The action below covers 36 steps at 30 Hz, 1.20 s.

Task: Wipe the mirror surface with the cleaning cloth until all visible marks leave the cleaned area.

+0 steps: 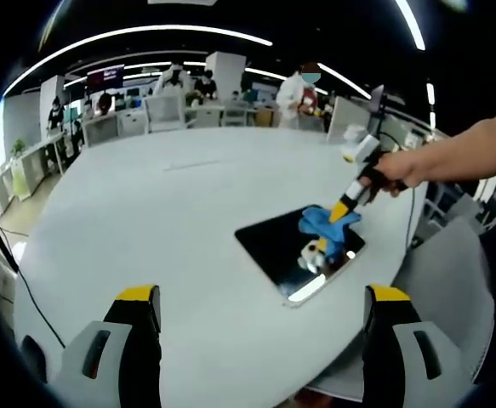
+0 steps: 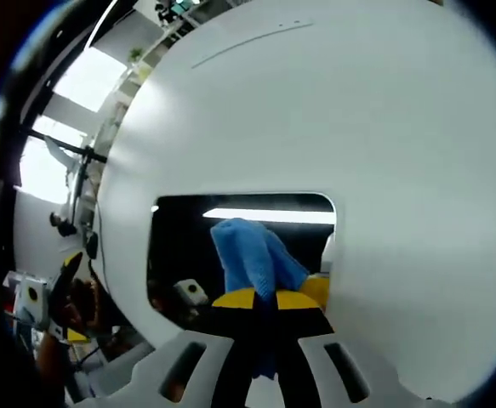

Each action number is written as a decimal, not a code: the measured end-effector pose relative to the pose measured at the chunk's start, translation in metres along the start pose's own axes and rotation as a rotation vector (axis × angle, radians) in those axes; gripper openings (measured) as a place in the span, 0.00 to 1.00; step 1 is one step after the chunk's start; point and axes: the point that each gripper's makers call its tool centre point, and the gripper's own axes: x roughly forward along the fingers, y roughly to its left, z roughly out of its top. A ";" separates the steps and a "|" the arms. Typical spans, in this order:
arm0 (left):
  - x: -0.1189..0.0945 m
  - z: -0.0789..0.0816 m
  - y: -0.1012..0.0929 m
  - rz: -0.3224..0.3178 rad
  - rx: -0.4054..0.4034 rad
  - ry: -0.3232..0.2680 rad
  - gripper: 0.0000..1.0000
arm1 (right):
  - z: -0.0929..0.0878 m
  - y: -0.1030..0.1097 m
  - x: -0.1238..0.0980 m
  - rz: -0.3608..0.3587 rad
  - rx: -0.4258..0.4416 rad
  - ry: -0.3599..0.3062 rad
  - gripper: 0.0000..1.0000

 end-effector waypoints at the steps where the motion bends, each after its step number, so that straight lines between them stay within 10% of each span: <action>1: 0.000 0.000 0.000 0.000 -0.001 -0.001 1.00 | 0.000 -0.002 -0.001 -0.003 0.001 -0.001 0.01; 36: 0.006 0.004 -0.004 -0.016 0.009 0.005 1.00 | -0.004 -0.045 -0.020 -0.077 0.005 -0.011 0.01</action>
